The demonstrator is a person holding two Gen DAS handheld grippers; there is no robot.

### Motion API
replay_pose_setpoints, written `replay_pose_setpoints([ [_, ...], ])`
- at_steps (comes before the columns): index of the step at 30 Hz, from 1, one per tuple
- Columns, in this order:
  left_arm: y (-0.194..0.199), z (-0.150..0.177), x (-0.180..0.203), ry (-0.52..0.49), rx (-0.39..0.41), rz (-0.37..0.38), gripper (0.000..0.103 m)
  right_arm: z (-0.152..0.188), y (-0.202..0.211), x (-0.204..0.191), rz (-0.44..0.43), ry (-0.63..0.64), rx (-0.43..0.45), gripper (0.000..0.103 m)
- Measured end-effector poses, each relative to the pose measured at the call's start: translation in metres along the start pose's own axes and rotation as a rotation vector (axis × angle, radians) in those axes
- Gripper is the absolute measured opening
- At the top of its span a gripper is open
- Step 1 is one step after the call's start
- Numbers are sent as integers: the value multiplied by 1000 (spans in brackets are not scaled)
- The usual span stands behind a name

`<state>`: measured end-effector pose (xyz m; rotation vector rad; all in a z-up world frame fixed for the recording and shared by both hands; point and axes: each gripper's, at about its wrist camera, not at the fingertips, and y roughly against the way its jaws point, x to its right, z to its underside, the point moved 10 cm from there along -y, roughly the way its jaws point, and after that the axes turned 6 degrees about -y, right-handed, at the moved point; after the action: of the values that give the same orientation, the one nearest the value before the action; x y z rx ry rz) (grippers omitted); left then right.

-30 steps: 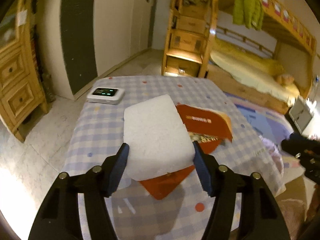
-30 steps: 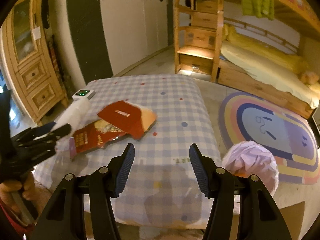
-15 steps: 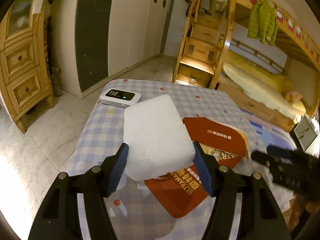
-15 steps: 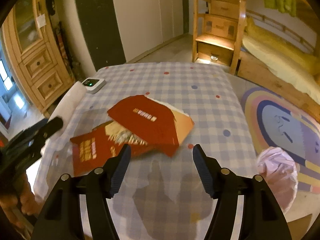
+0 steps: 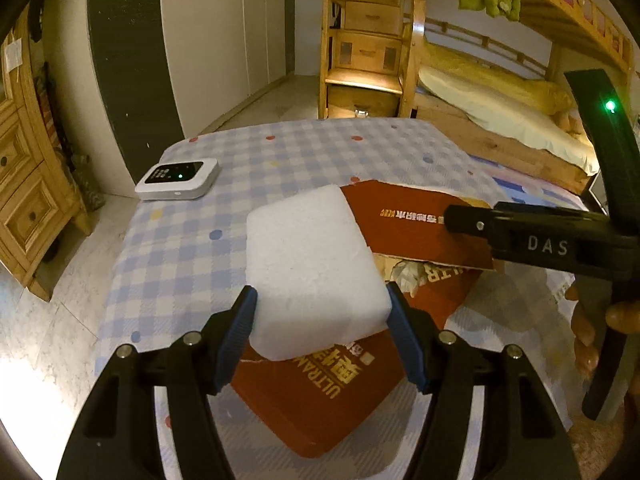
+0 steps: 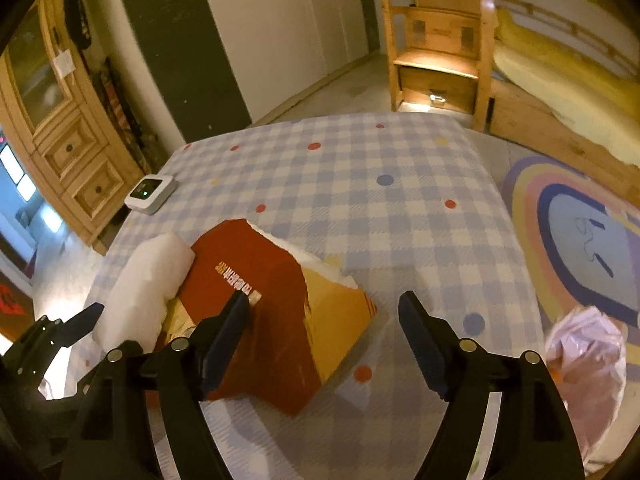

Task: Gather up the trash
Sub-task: 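Grasp a red snack bag piece with the right gripper while the left gripper holds the foam block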

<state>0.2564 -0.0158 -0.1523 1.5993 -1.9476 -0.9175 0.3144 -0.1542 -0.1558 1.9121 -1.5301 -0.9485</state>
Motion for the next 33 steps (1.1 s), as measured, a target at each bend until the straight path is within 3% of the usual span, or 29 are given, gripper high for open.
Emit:
replay_pose_setpoints([
  [2,-2,0,1,-10,-1,-11,63,2,0,-2,-30,-6,-9,75],
  [4,-5,1,2,-19,-7,-18,63,2,4,-3,-48,-4,-10,61],
  [10,-7,0,3,-25,-11,-29,63,16,34,-24,-127,31,6,39],
  [16,-7,2,2,-19,-13,-31,63,36,51,-53,-213,72,-5,32],
  [21,9,0,-9,24,41,-60,63,43,62,-72,-182,142,18,25],
  [23,23,-1,-21,80,80,-71,63,44,68,-77,-158,175,33,4],
  [28,55,-1,-38,156,130,-75,63,44,77,-90,-28,311,71,4],
  [33,70,3,-37,136,131,-70,63,46,88,-91,-8,344,105,0],
])
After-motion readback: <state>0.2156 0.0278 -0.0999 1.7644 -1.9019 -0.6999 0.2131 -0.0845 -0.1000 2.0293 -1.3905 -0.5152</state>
